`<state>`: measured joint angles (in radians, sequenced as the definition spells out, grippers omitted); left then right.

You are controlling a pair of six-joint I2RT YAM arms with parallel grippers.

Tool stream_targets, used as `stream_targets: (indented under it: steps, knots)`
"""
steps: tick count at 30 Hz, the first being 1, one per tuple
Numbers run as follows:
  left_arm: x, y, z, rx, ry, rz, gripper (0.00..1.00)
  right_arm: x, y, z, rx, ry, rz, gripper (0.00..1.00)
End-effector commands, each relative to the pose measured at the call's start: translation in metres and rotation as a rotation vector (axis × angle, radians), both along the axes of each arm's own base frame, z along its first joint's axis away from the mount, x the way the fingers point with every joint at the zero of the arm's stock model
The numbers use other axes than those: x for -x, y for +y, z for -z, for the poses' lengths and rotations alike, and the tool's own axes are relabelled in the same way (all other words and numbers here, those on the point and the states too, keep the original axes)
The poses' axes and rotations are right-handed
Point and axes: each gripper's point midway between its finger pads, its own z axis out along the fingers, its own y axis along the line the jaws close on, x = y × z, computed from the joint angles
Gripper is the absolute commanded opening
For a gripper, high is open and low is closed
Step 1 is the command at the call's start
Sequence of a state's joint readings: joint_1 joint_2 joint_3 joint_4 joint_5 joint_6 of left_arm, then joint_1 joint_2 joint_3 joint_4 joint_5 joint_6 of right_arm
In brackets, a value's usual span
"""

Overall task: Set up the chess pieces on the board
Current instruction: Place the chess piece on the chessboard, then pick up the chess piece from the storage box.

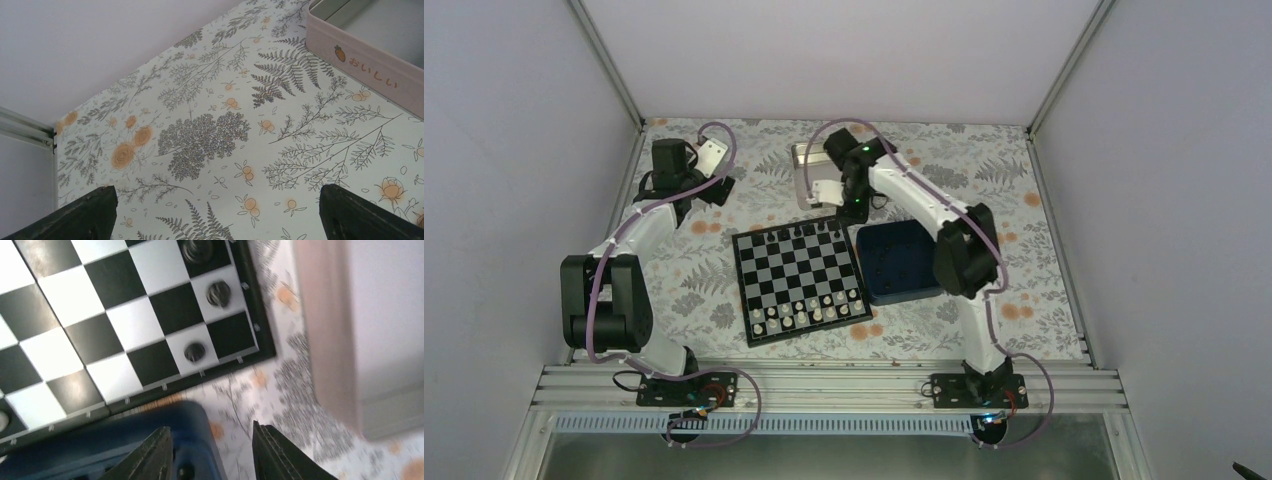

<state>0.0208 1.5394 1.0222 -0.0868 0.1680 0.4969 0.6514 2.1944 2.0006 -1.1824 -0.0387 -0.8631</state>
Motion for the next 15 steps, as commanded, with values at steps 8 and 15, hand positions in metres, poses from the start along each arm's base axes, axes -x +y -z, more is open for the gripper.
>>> stream_targets:
  steps: [8,15]
  knots:
    - [-0.007,-0.001,-0.004,0.017,-0.013,0.009,1.0,0.04,-0.092,-0.021,0.032,0.04,0.17,0.45]
    - [-0.007,-0.003,0.009,0.034,0.02,0.001,1.0,0.054,-0.102,0.013,0.035,0.053,0.209,0.46]
